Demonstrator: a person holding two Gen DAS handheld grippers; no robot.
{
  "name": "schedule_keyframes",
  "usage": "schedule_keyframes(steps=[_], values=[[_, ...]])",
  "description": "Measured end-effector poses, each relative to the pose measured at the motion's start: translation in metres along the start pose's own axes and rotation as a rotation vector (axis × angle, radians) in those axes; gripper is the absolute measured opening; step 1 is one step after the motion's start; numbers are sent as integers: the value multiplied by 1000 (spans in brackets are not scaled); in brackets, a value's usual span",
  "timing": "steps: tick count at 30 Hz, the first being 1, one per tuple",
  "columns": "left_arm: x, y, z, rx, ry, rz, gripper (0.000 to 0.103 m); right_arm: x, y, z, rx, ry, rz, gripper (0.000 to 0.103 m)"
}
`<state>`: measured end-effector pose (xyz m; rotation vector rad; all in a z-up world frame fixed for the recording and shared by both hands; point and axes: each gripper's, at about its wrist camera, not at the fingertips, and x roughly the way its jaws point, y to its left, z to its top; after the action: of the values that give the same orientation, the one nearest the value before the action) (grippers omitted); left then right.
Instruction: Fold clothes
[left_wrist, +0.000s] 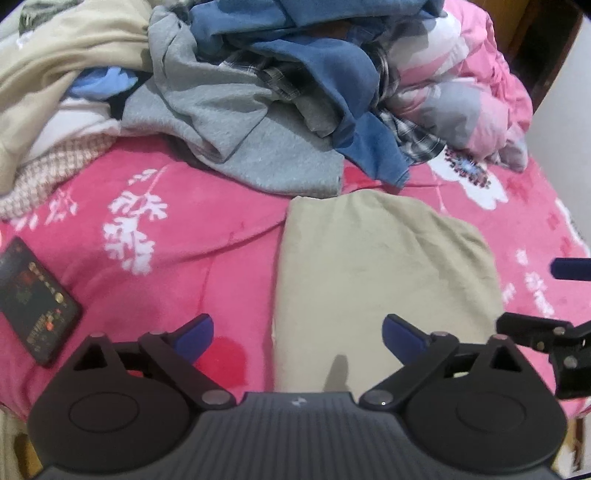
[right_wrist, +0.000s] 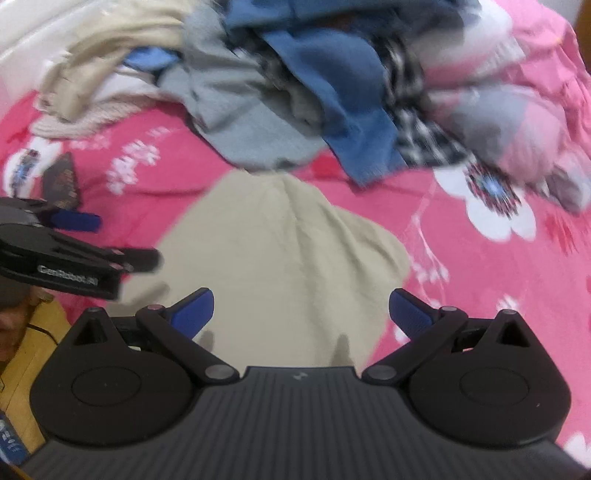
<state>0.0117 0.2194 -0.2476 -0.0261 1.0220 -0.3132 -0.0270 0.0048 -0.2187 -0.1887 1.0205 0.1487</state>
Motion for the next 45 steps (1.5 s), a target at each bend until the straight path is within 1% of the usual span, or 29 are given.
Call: schedule_keyframes(steps=[2,4,6,9,11,12,13,14,15,16,17,18,19,21,23,24,26,29,31,33,35,36,38,39,41,43,45], values=[[-1,-5,3,18,5,11,92,5,-5,-1,24,49,-51,102],[-4,-10,7,32,-1,19,92,6,-11,1,63,84,-81,101],[-5,-15,9,40,-2,30,89,3,-19,2,108,73,-78,101],[1,-22,12,58,28,40,77,1,-25,1,130,30,-58,99],[8,-25,12,65,48,44,62,1,-27,1,124,5,-33,90],[11,-25,11,66,58,43,58,3,-26,0,117,-5,-19,86],[15,-26,10,65,68,40,50,5,-25,0,105,-12,-2,74],[18,-26,9,59,82,33,45,8,-25,-1,97,-14,12,64],[22,-26,8,54,95,26,42,12,-24,-1,88,-16,26,59],[24,-27,7,52,104,17,35,15,-25,-1,82,-23,40,49],[26,-28,6,53,112,10,30,19,-26,-1,76,-33,49,44],[28,-29,5,59,119,3,28,23,-26,-1,70,-43,58,42],[30,-31,4,68,126,-2,27,27,-32,-2,82,-32,56,37],[37,-36,-1,91,152,-4,27,36,-43,-3,106,-11,51,35],[45,-40,-7,120,175,11,27,45,-55,-4,130,10,46,28],[46,-42,-9,130,175,14,27,50,-60,-5,141,20,43,25],[45,-43,-11,138,168,12,28,59,-71,-6,165,42,38,23],[37,-40,-9,124,142,-22,29,72,-88,-8,201,73,31,18],[29,-38,-9,119,109,-38,29,57,-90,6,197,6,44,16],[26,-38,-9,123,93,-49,30,51,-84,18,159,-54,97,15],[33,-40,-12,127,121,-41,29,50,-71,31,93,-110,162,13],[36,-40,-13,126,132,-38,29,55,-63,37,53,-122,194,13],[39,-39,-15,116,131,-39,30,73,-47,47,-1,-124,240,11],[40,-39,-15,112,130,-41,30,85,-45,51,-12,-114,247,11],[40,-38,-15,108,126,-50,31,122,-47,51,-12,-59,208,10],[40,-37,-14,105,122,-59,33,142,-62,50,78,-39,244,8],[40,-35,-14,102,117,-68,33,141,-66,54,98,-35,250,8]])
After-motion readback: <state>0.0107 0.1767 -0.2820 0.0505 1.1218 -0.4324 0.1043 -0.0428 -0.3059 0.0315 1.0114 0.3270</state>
